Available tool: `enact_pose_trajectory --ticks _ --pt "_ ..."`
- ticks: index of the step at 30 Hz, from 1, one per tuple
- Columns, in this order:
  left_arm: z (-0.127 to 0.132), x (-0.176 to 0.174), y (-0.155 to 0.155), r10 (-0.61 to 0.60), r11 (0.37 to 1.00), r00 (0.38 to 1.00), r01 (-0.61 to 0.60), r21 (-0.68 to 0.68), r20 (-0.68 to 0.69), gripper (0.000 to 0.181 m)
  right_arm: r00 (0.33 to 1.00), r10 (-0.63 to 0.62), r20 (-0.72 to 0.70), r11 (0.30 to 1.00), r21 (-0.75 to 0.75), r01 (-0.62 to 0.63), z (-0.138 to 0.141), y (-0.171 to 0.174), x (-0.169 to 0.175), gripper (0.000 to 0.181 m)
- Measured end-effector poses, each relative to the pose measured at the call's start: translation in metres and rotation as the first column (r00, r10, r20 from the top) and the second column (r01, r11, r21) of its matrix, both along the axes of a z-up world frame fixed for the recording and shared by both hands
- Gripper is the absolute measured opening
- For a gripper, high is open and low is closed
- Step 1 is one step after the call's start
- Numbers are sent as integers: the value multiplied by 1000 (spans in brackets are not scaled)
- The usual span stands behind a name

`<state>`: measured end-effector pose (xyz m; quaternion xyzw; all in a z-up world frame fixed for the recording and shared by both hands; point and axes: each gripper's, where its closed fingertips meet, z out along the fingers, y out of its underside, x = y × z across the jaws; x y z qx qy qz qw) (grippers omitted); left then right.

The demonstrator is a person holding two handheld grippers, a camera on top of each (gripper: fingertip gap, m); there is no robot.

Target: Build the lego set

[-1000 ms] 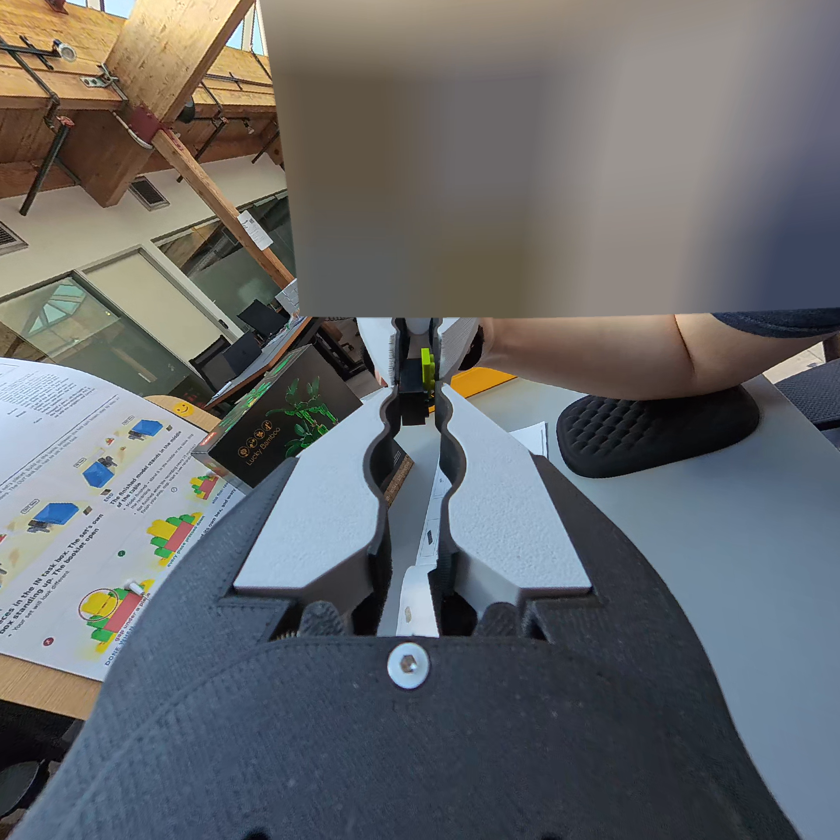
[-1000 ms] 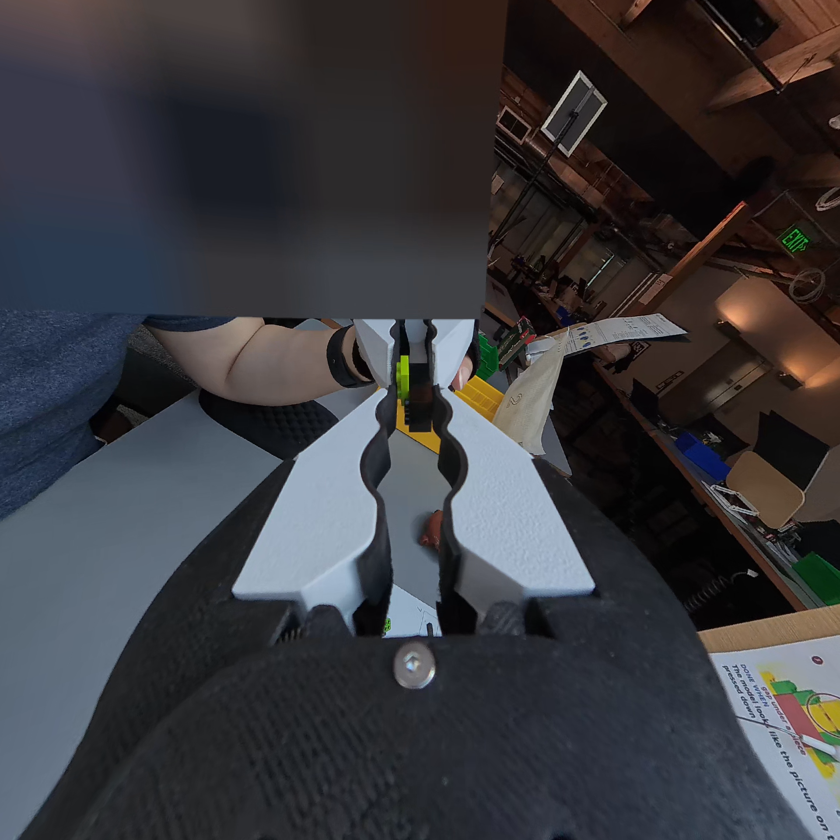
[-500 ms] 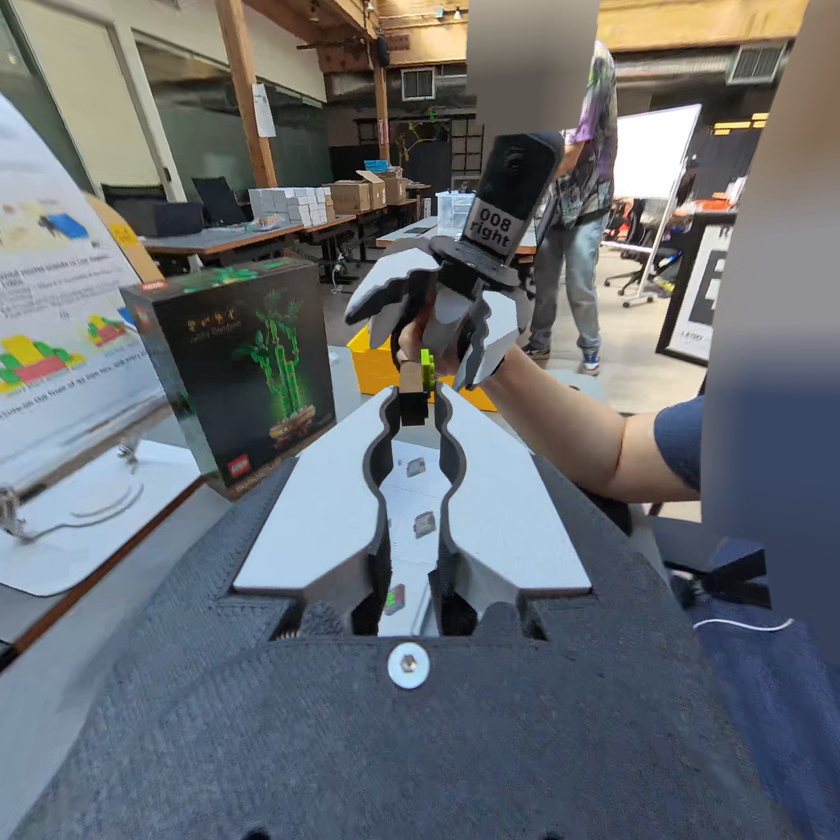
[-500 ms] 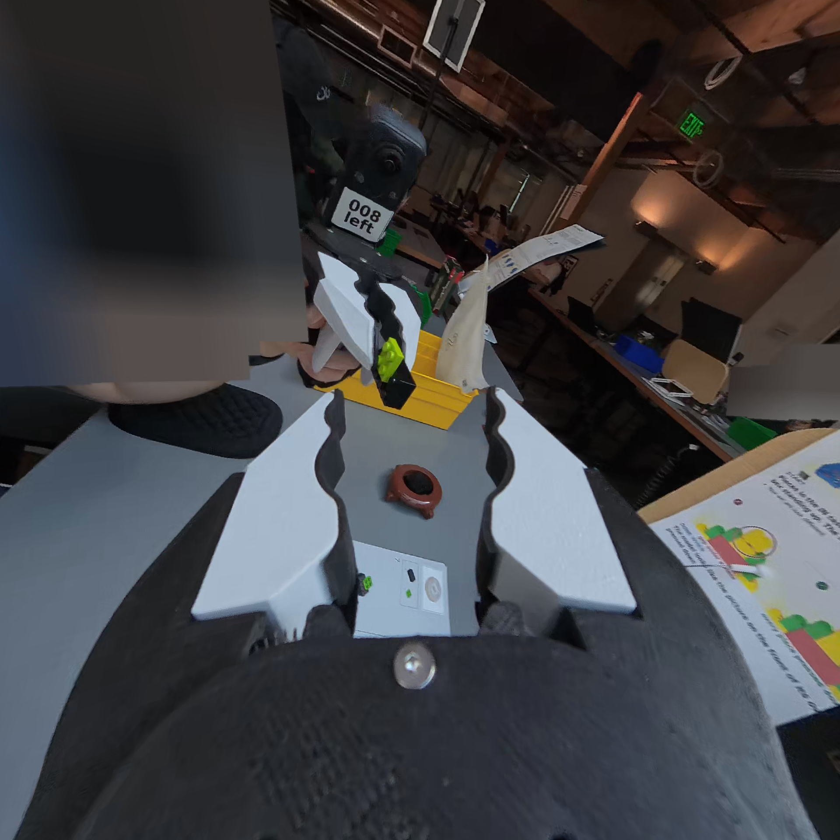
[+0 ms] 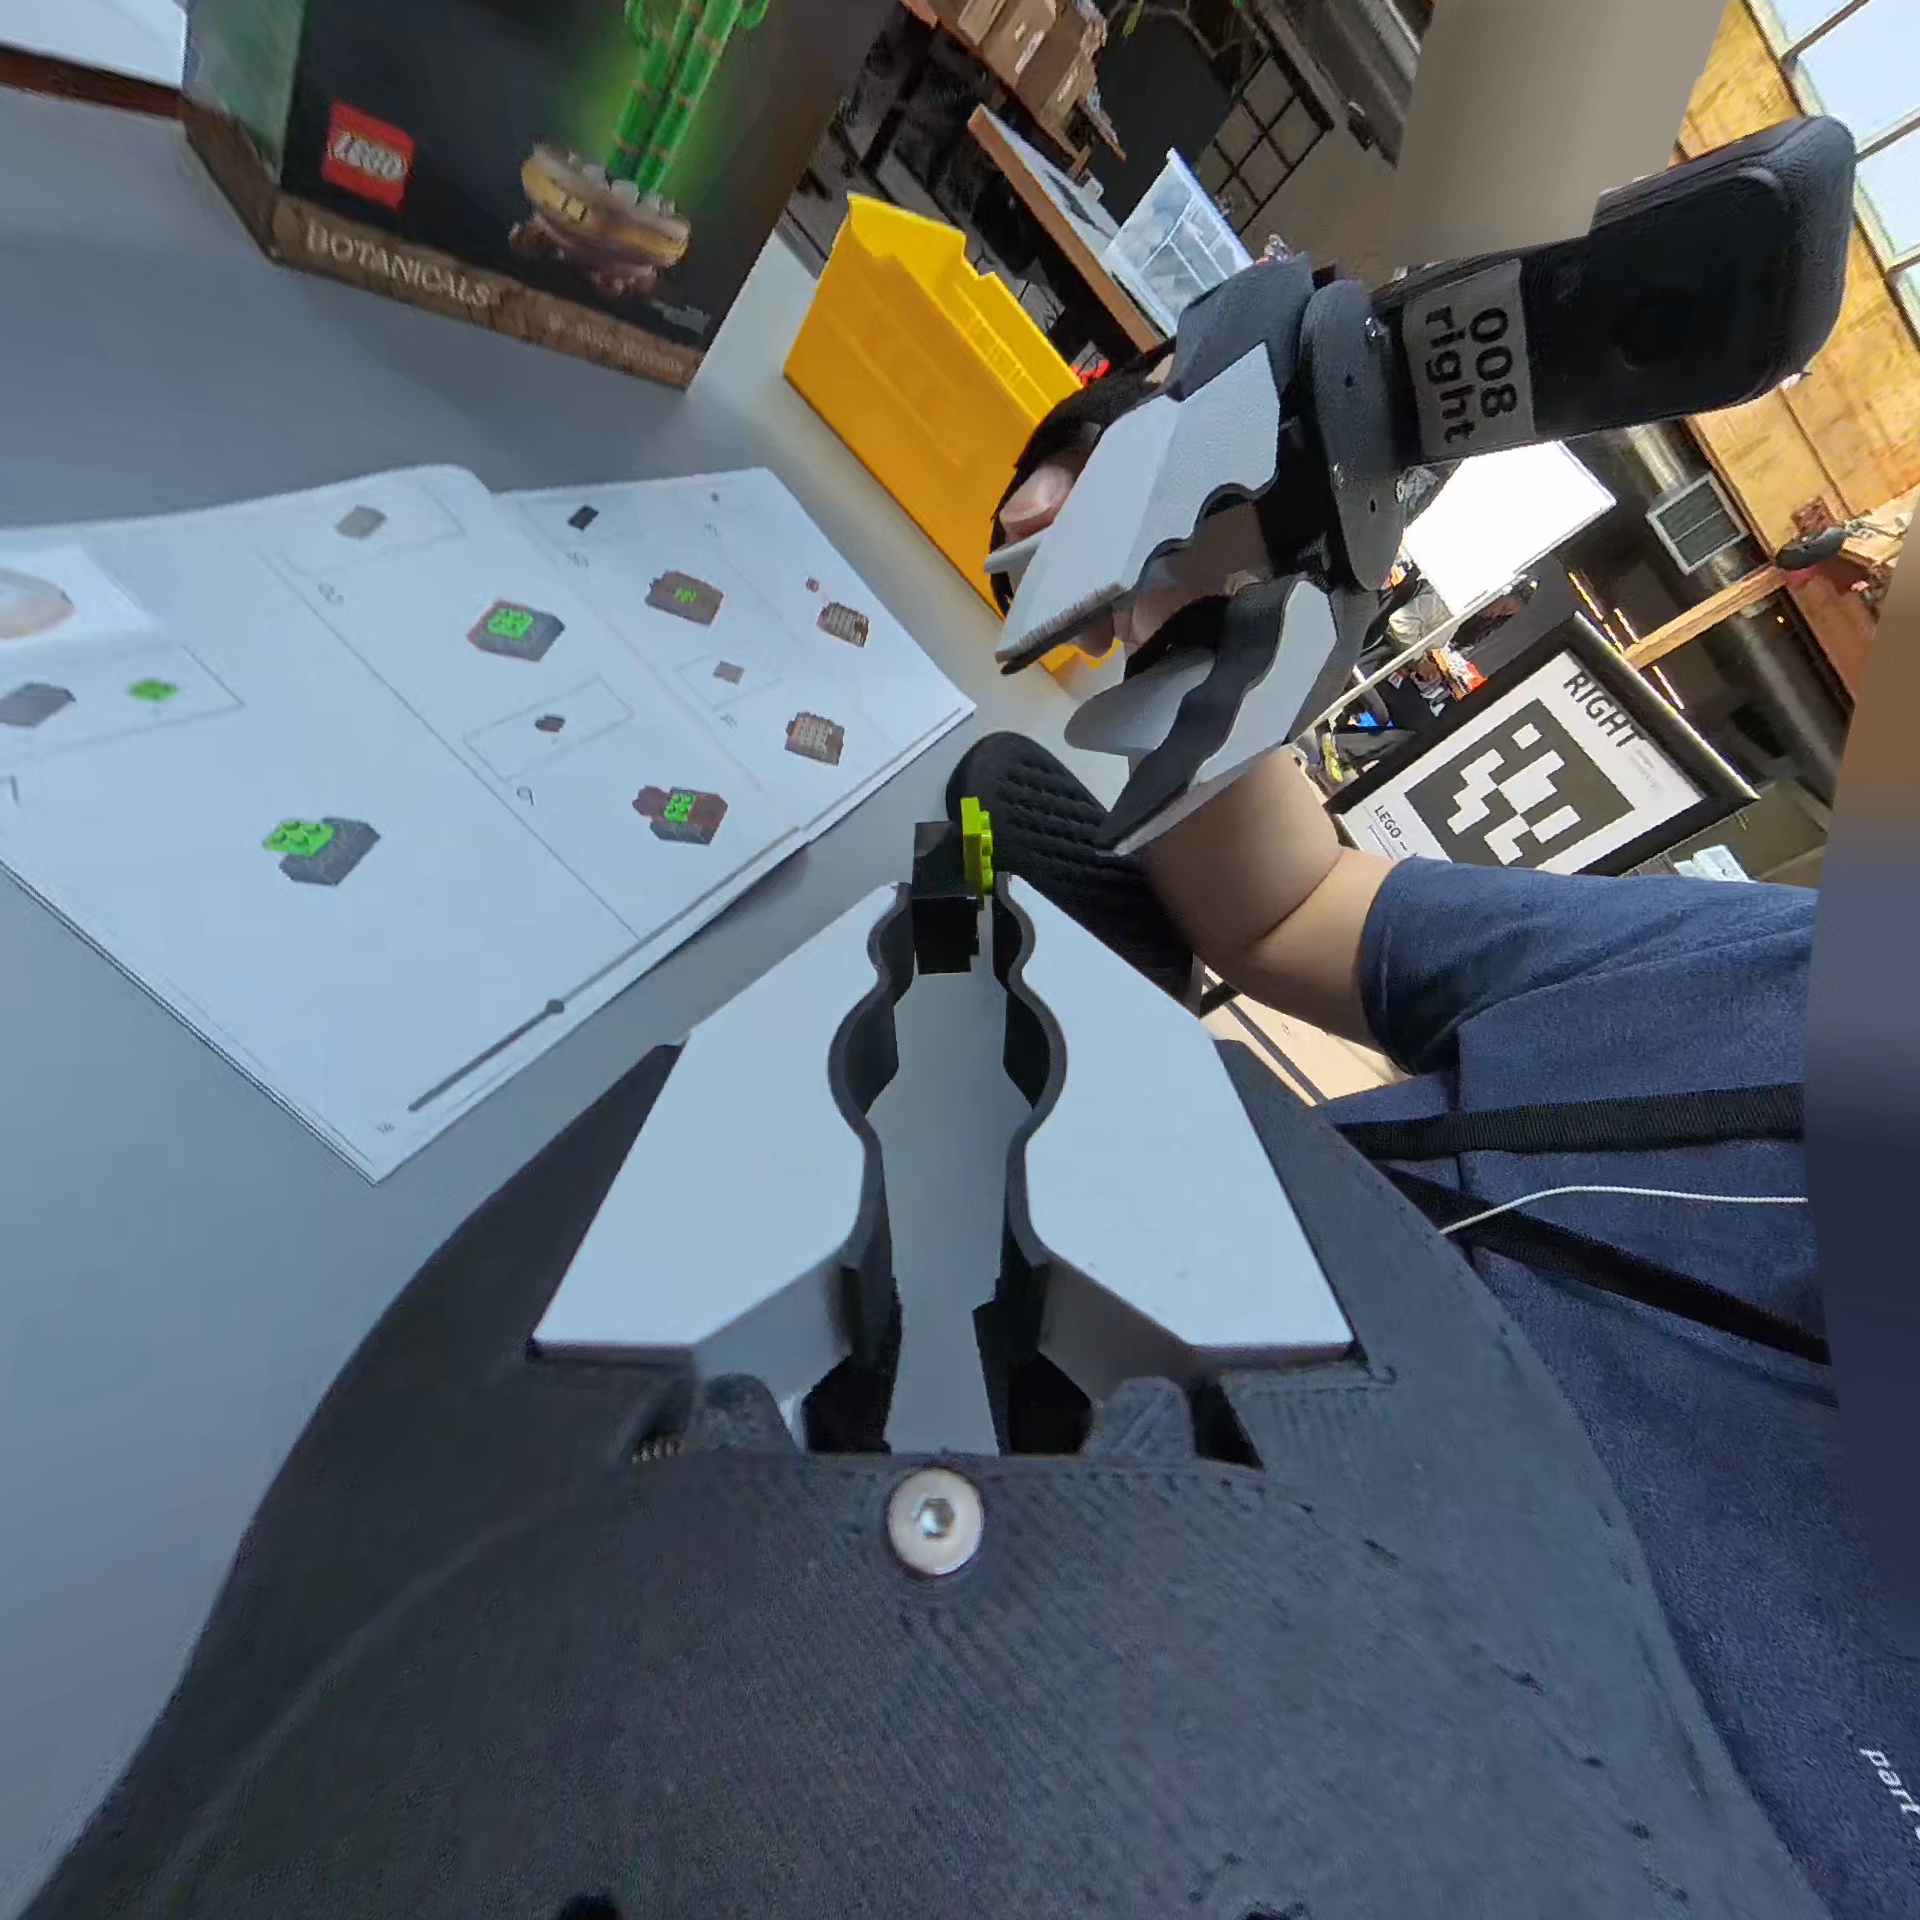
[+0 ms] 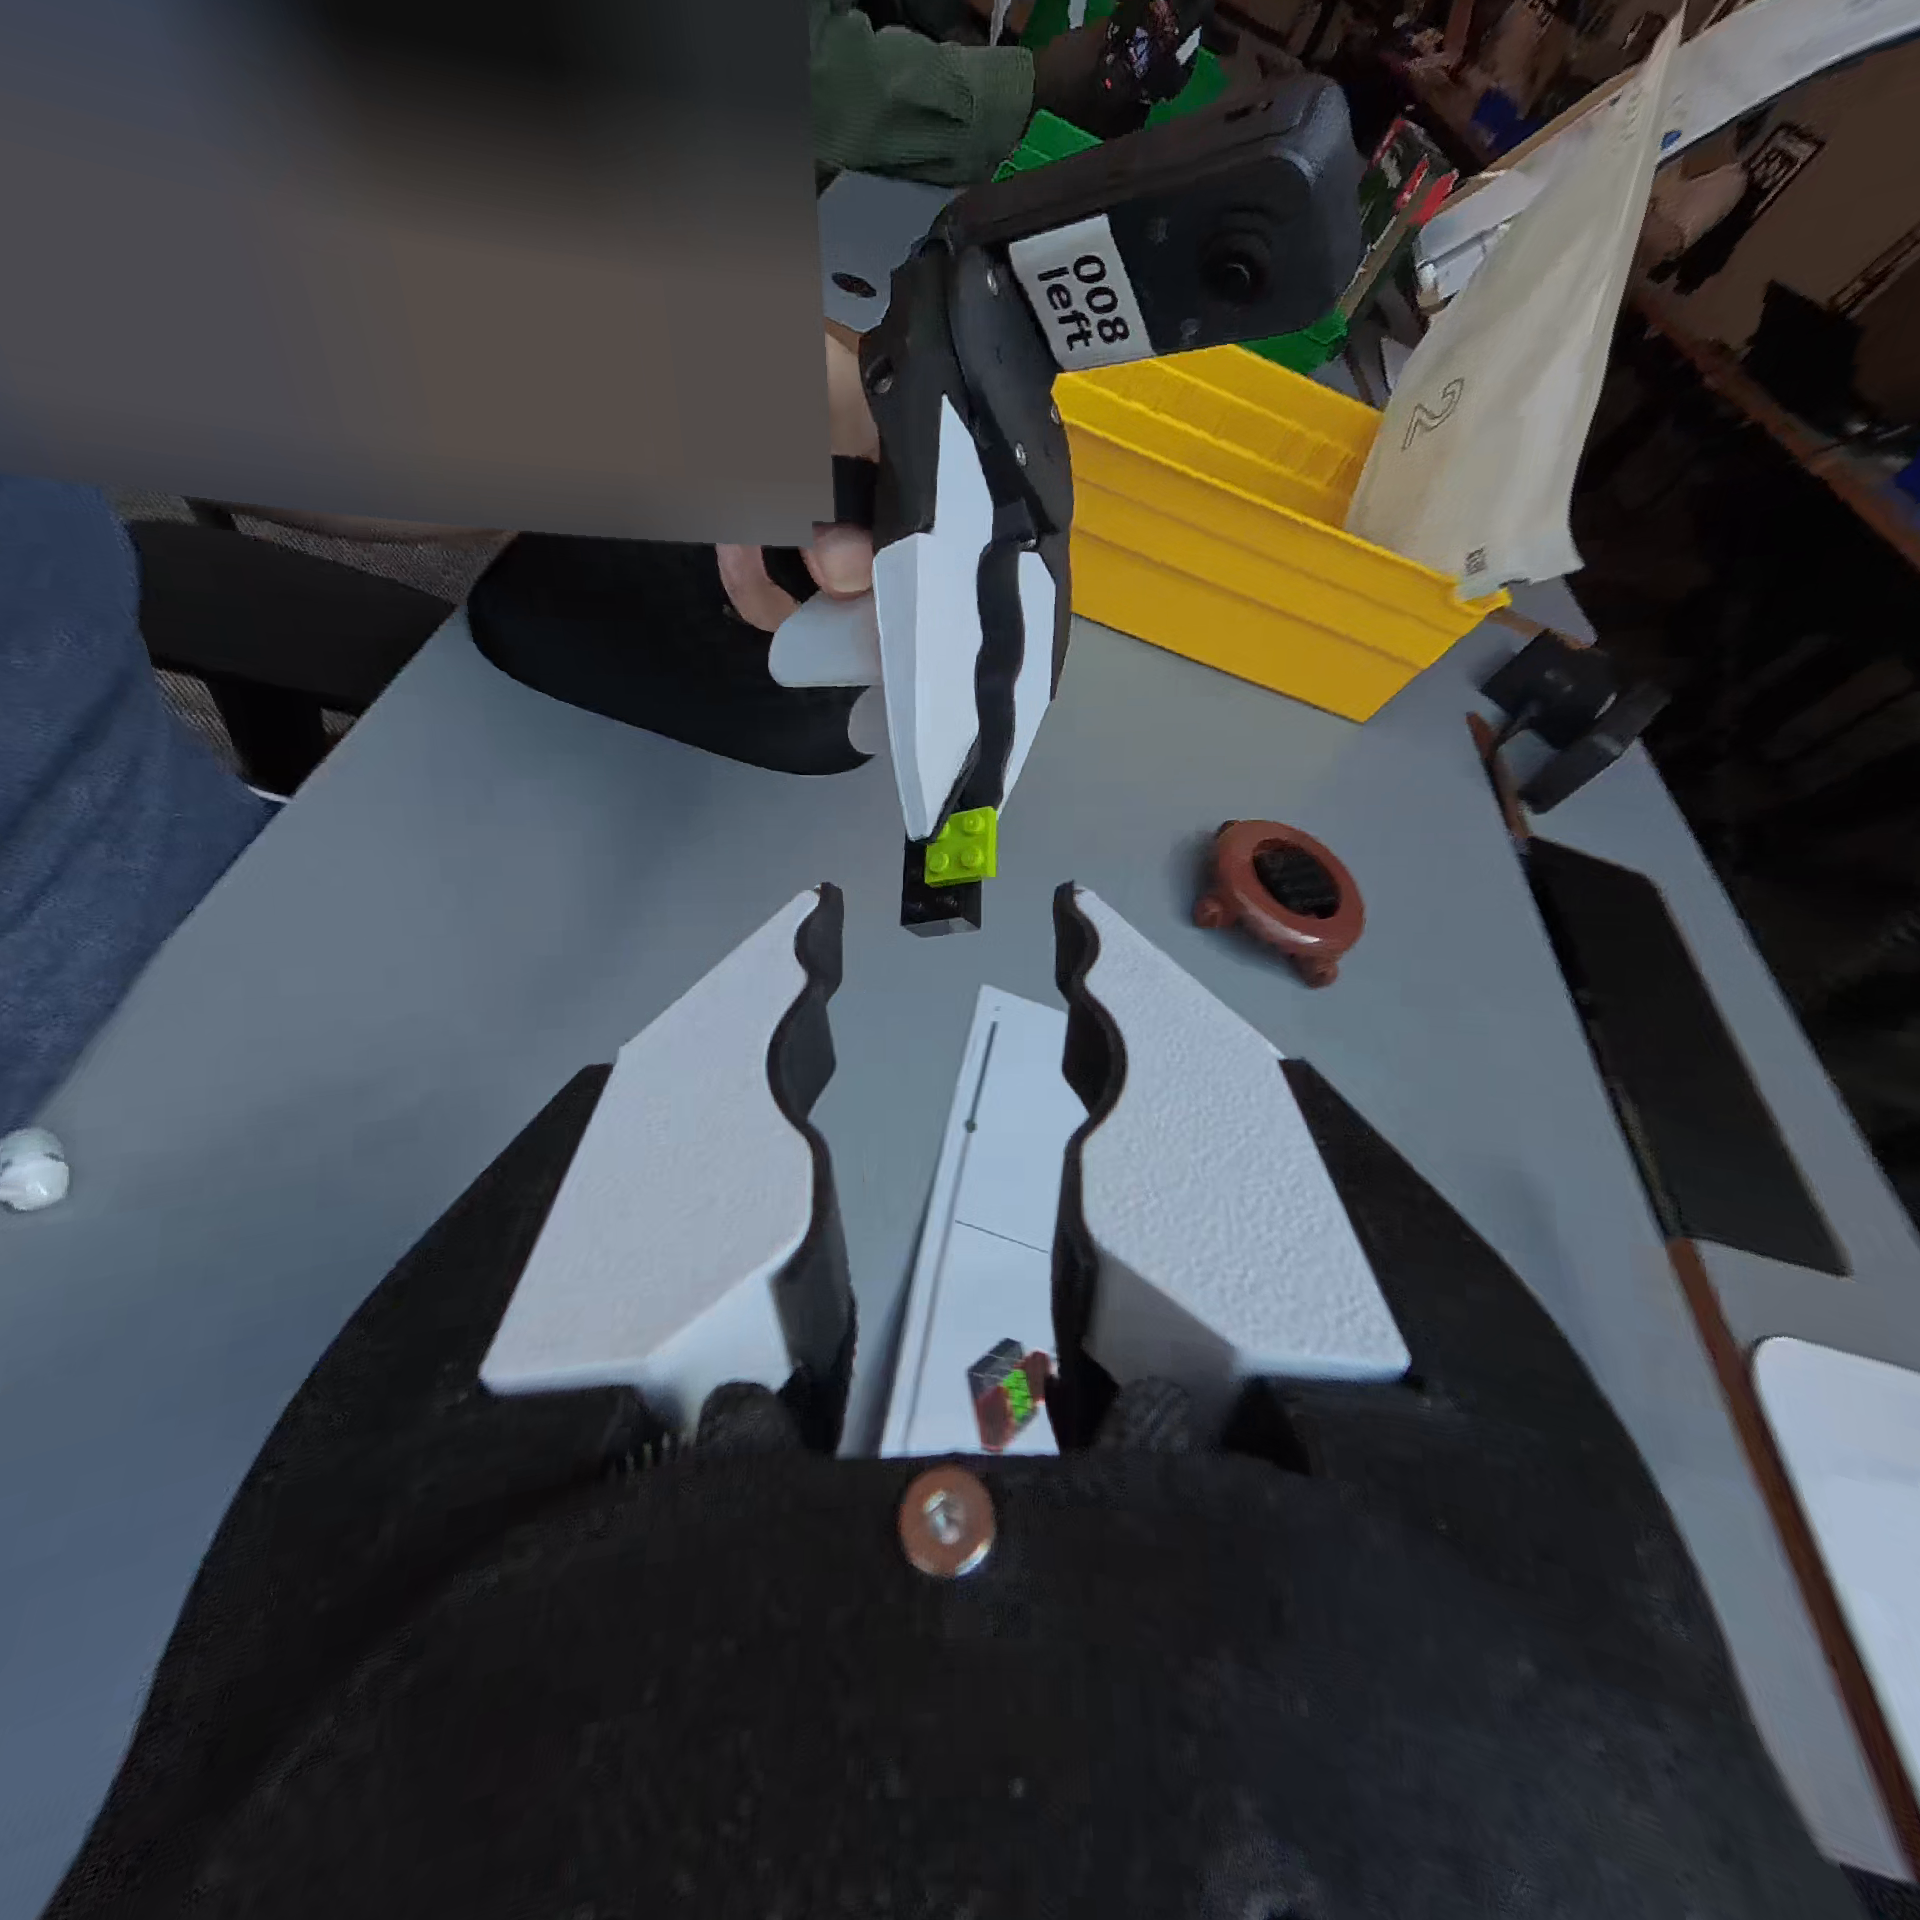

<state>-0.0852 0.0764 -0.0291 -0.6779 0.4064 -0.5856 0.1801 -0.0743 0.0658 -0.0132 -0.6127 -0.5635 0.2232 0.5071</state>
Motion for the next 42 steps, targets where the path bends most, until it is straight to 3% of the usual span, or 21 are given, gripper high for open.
enact_pose_trajectory --ticks 4,8,11,13,15,16,19,20,29,37,42 --pt "-28 3 -10 18 980 999 -11 -200 32 12 973 -126 -193 990 -84 112 -39 -13 10 39" --pt "-49 14 -16 69 924 995 -37 -381 72 12 977 -132 -170 989 -90 118 -55 -20 8 42" --pt "-57 20 -25 67 901 996 -35 -432 60 12 986 -97 -135 995 -50 91 -65 -21 4 32" --pt "-61 22 -25 85 902 996 -64 -427 30 12 990 -85 -109 995 -66 78 -72 -22 5 29" --pt "-60 24 -27 94 903 995 -76 -422 22 12 993 -52 -105 996 -73 45 -72 -28 7 1" --pt "-57 25 -29 92 897 995 -69 -437 31 12 993 -47 -112 997 -66 39 -69 -29 8 0" --pt "-56 29 -33 93 891 995 -72 -449 26 12 987 -82 -137 997 -18 80 -59 -26 12 38" --pt "-56 30 -34 98 890 995 -78 -449 23 12 989 -80 -124 997 -25 78 -60 -27 14 39" --pt "-50 35 -39 105 895 994 -89 -437 12 12 993 -97 -66 995 31 100 -66 -27 20 16" --pt "-49 35 -44 80 888 996 -55 -457 35 12 995 -83 -46 996 31 84 -65 -32 20 16" --pt "-54 30 -39 47 920 999 -37 -389 15 30 987 -161 0 980 119 159 -69 -17 34 16"
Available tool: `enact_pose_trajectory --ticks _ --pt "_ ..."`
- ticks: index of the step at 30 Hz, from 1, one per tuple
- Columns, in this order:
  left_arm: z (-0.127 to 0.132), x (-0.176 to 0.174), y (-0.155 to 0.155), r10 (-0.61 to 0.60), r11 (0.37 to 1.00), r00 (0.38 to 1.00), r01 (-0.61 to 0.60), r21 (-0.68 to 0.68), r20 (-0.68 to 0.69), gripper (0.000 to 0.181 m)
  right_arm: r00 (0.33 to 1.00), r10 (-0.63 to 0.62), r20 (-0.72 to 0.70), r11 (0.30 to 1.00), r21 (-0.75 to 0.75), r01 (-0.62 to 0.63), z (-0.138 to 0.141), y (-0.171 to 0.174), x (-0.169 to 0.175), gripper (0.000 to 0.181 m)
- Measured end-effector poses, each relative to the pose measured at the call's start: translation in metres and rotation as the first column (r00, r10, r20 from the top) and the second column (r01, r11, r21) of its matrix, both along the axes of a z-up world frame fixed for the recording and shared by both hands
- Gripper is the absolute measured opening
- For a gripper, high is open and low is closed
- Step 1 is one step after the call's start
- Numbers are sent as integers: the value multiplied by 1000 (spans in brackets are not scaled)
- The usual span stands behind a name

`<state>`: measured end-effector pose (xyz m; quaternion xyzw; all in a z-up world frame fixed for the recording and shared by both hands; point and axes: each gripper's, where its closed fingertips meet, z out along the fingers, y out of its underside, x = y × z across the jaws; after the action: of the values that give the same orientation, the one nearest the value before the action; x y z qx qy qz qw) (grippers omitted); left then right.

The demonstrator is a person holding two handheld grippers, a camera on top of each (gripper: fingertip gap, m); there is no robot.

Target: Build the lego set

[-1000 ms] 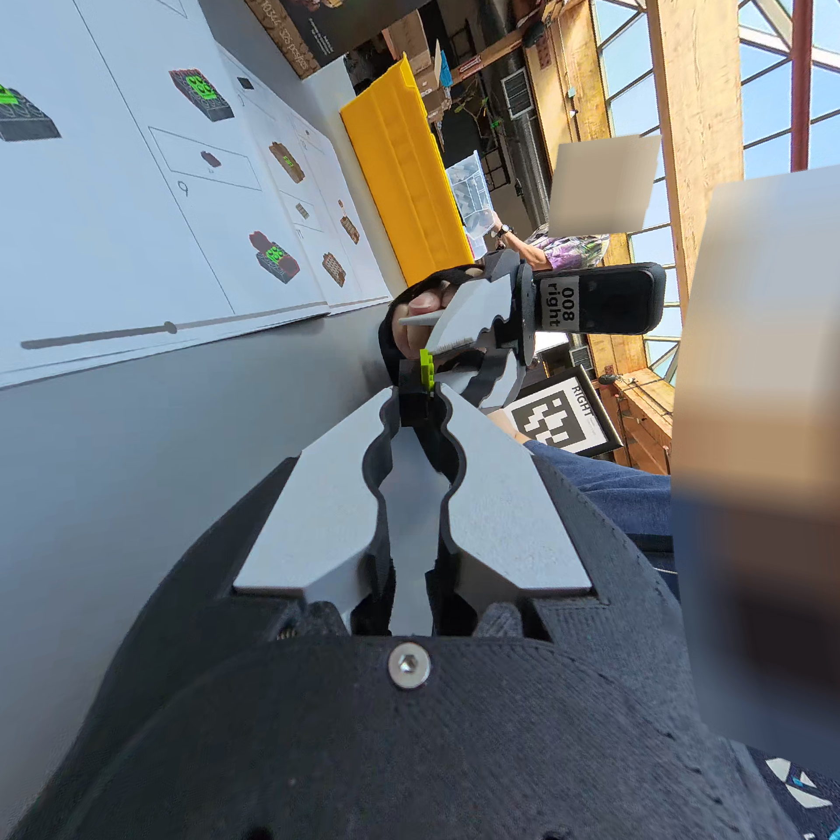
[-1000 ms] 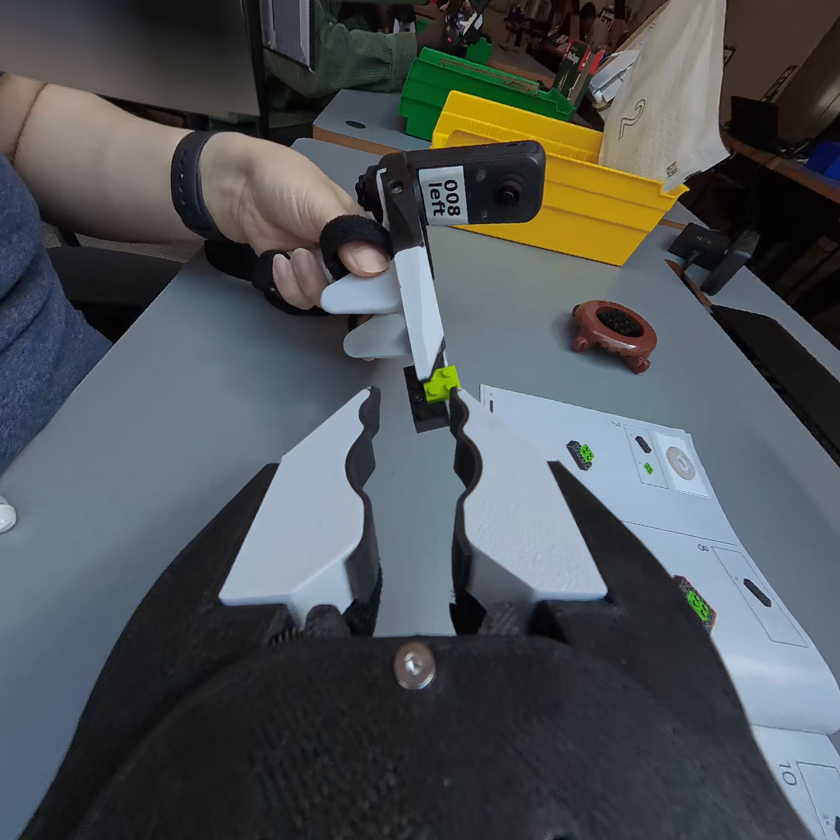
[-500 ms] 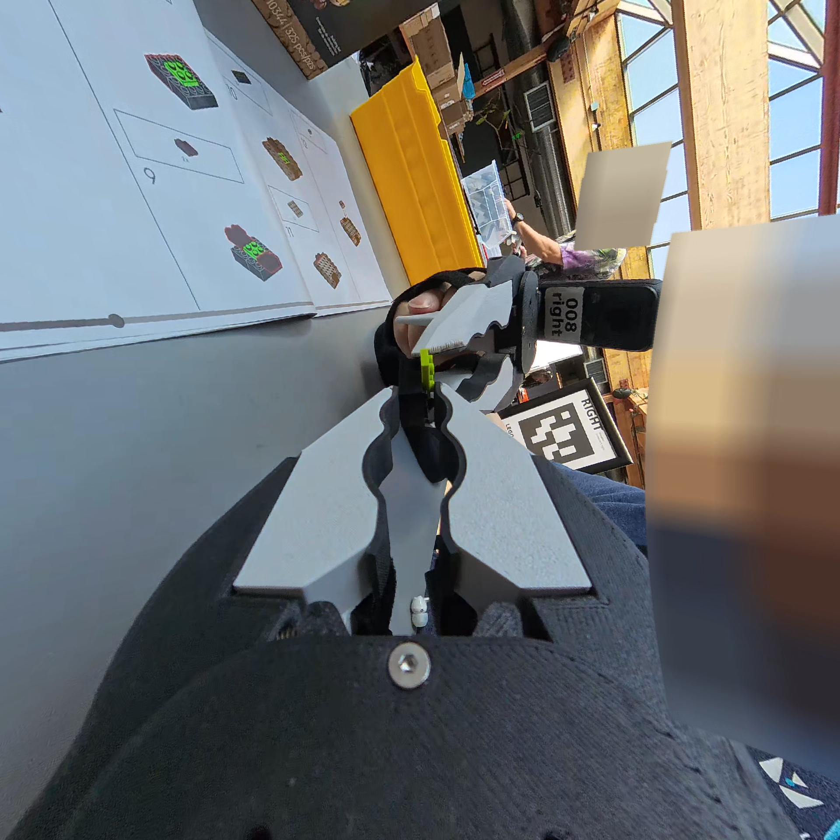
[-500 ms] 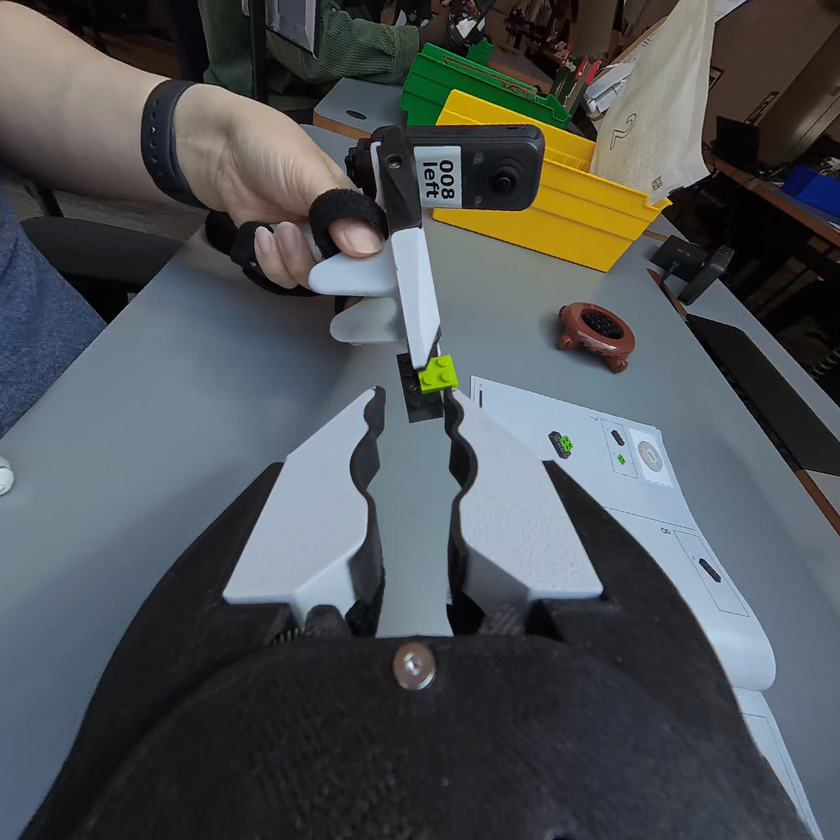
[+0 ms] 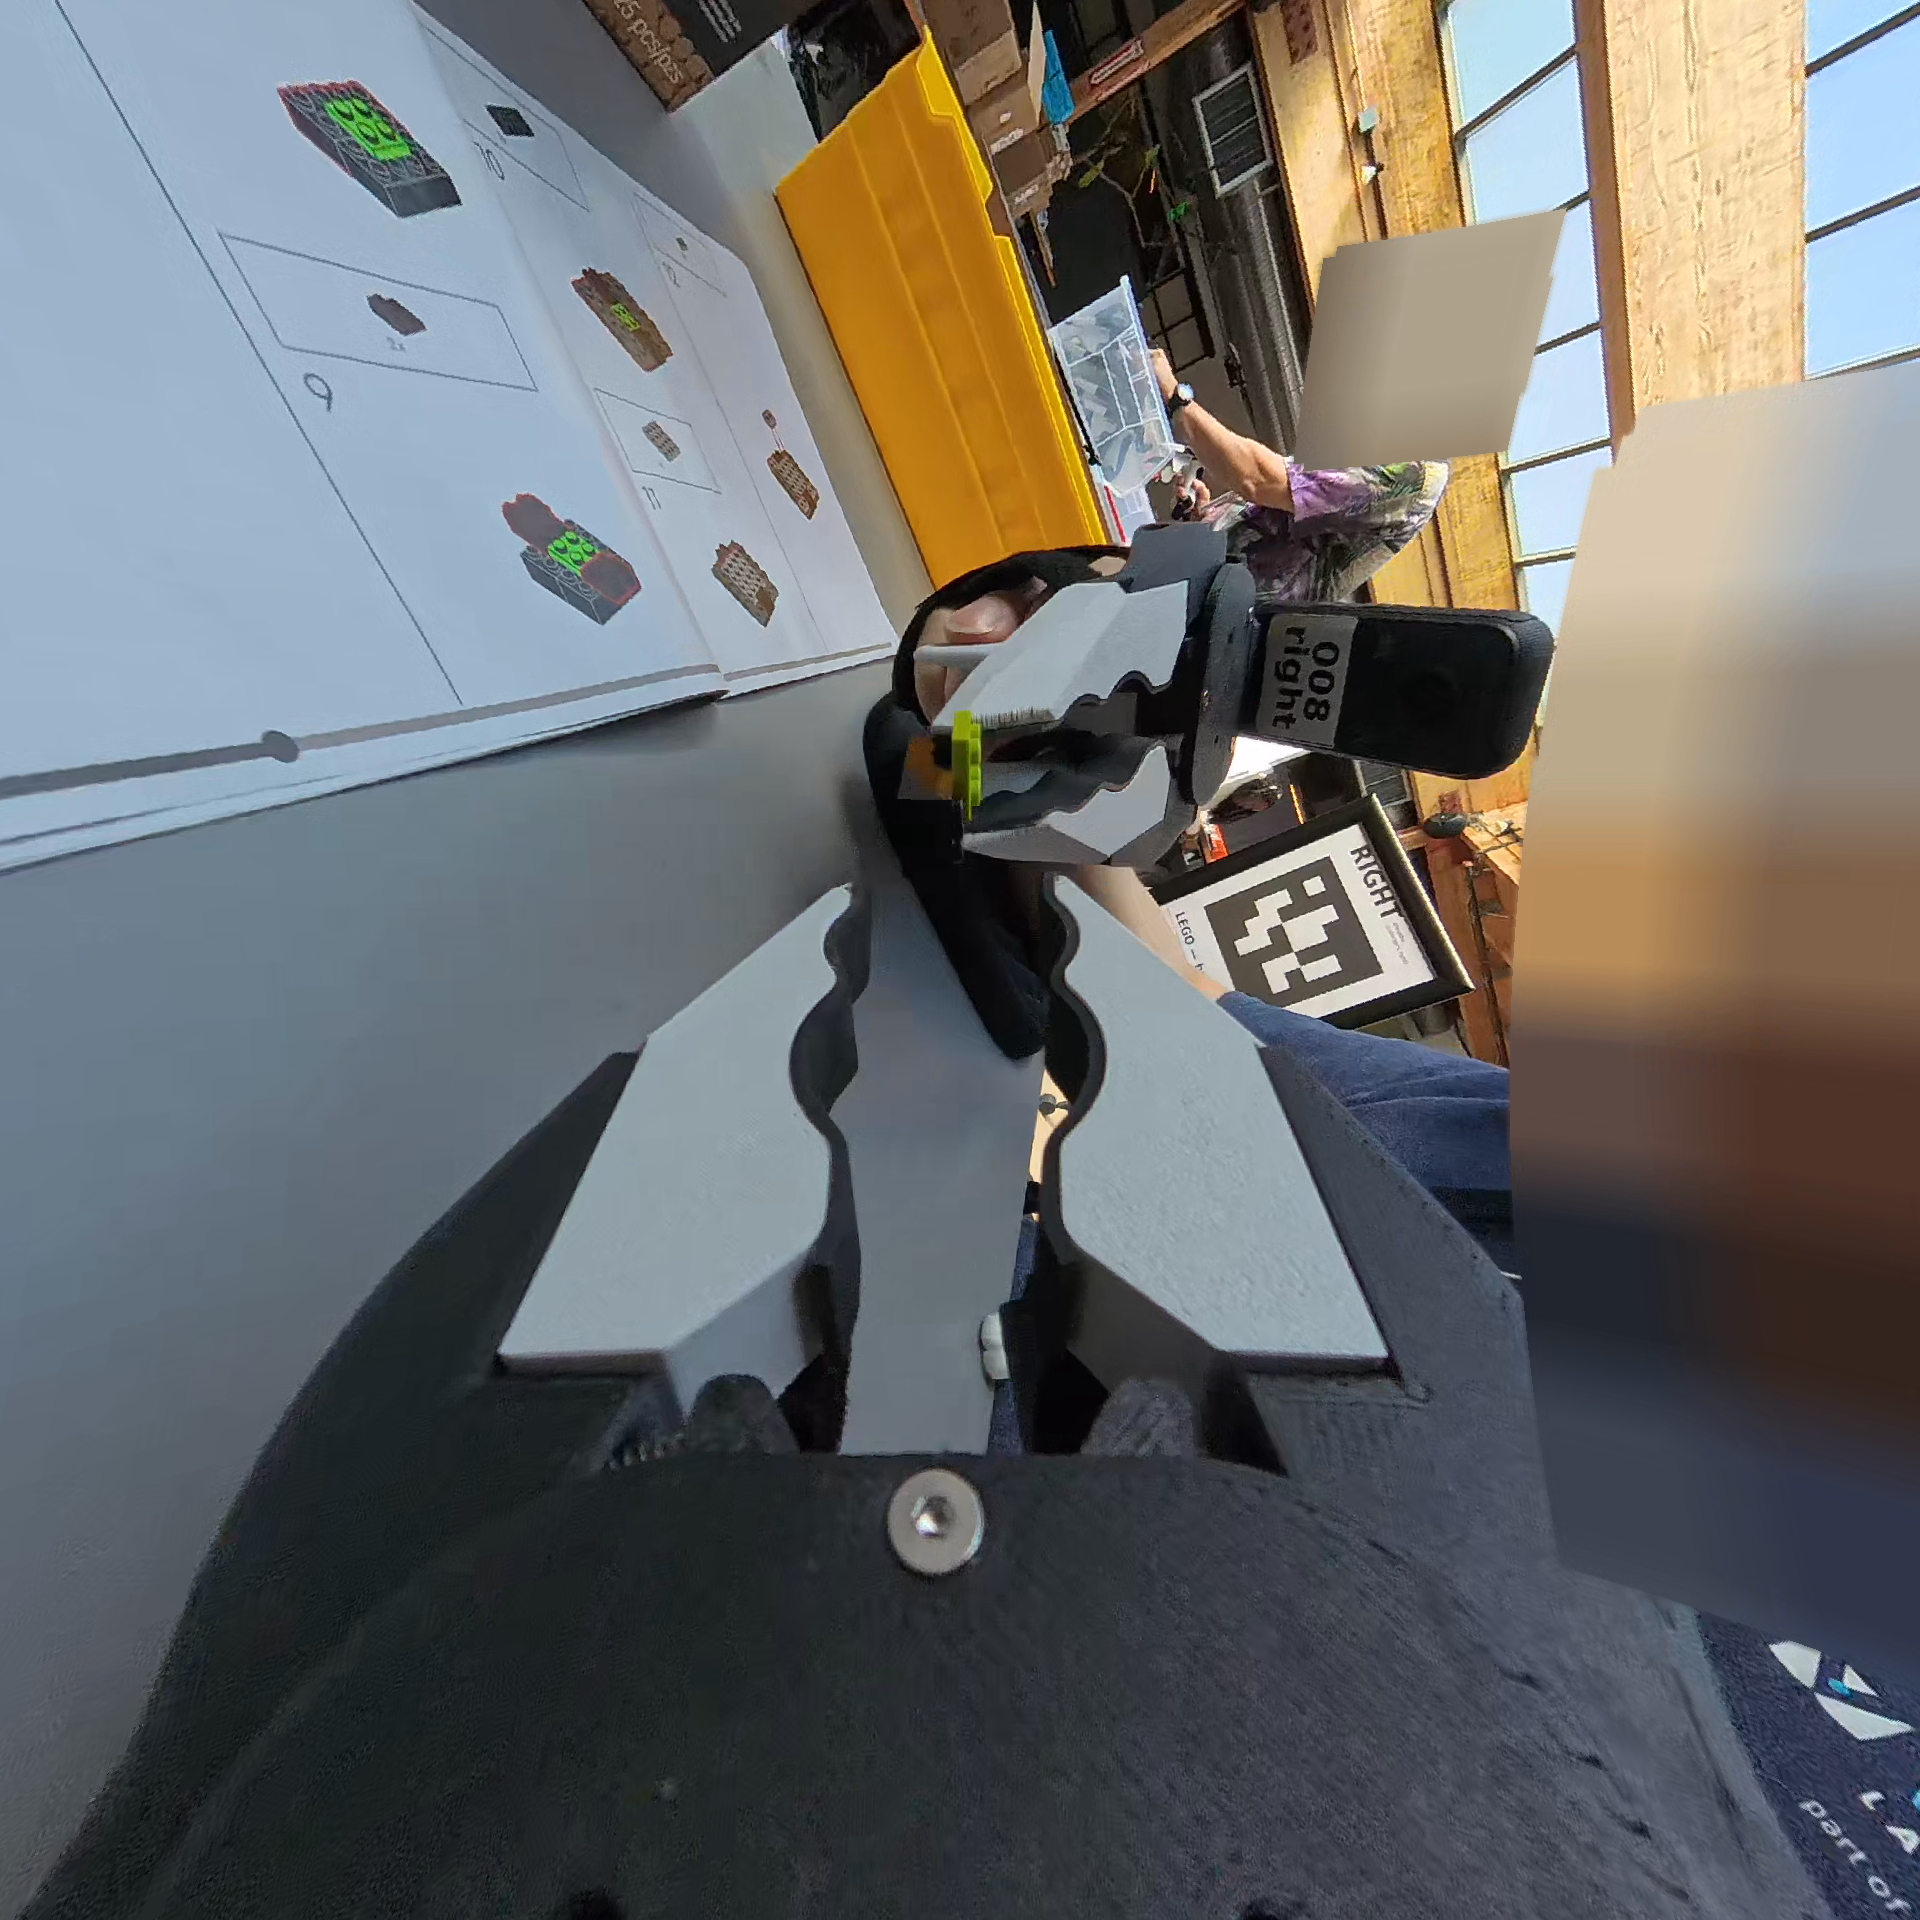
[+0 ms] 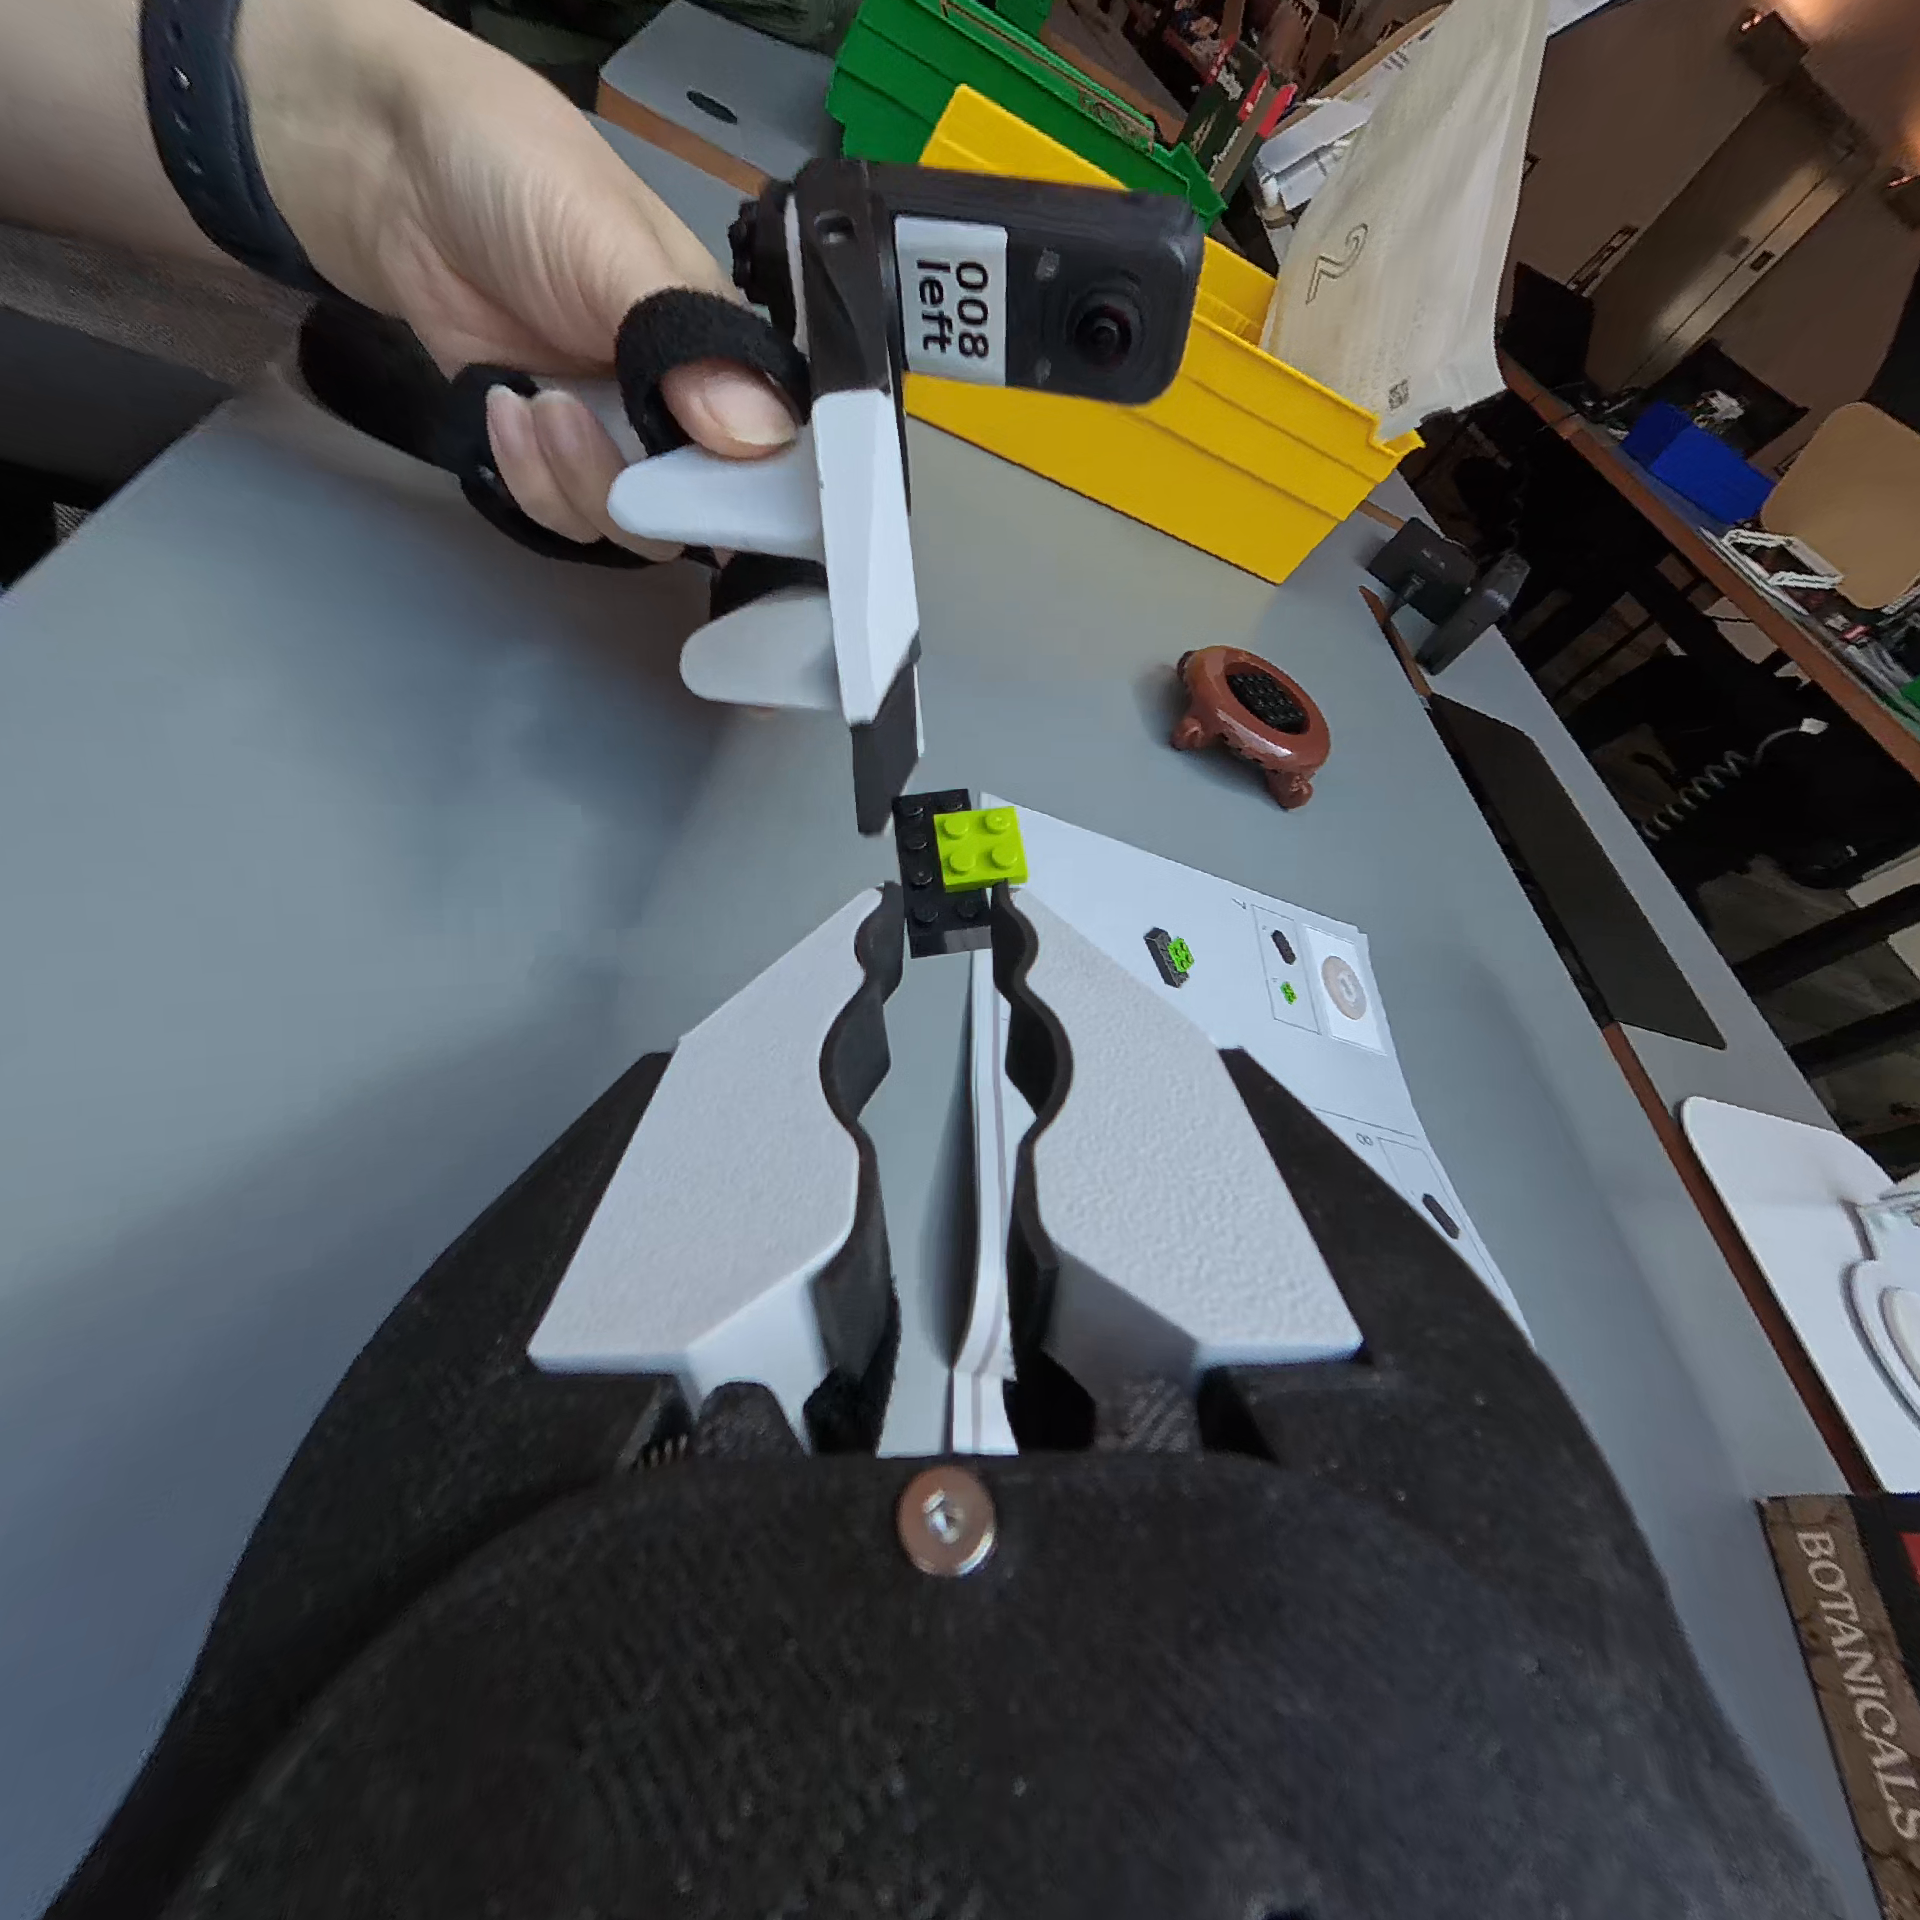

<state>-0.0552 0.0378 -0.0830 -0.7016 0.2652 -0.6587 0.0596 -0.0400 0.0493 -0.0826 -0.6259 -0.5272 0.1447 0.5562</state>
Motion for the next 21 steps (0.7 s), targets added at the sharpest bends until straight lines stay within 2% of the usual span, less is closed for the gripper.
enact_pose_trajectory --ticks 2,4,5,7,9,10,13,16,19,21 --pt "1 -7 10 33 996 999 -33 85 -4 30 999 -31 37 999 29 30 -4 9 10 16" --pt "-3 -15 19 59 972 997 -46 229 -48 31 1000 -20 22 998 62 19 3 20 13 16" --pt "-7 -19 23 74 949 994 -43 312 -86 31 1000 -1 28 998 67 0 6 28 15 16" --pt "-17 -29 33 129 870 975 -25 492 -180 33 990 2 138 998 57 -10 2 53 25 16" --pt "-16 -35 40 188 799 959 -23 601 -212 42 975 20 221 999 32 -28 -6 76 35 16" --pt "-11 -37 41 200 780 959 -31 625 -202 42 977 23 214 1000 2 -24 -10 84 37 17" --pt "3 -43 44 239 728 958 -68 682 -159 42 996 52 67 998 -32 -50 -10 92 30 16" --pt "8 -54 50 279 650 945 -54 758 -172 41 991 63 118 998 -18 -61 -17 86 32 16" --pt "8 -60 58 315 559 930 -21 829 -189 41 996 67 66 998 -11 -66 -13 80 34 16" --pt "7 -60 62 327 525 922 5 851 -207 42 997 53 59 998 -26 -52 -13 80 38 16"
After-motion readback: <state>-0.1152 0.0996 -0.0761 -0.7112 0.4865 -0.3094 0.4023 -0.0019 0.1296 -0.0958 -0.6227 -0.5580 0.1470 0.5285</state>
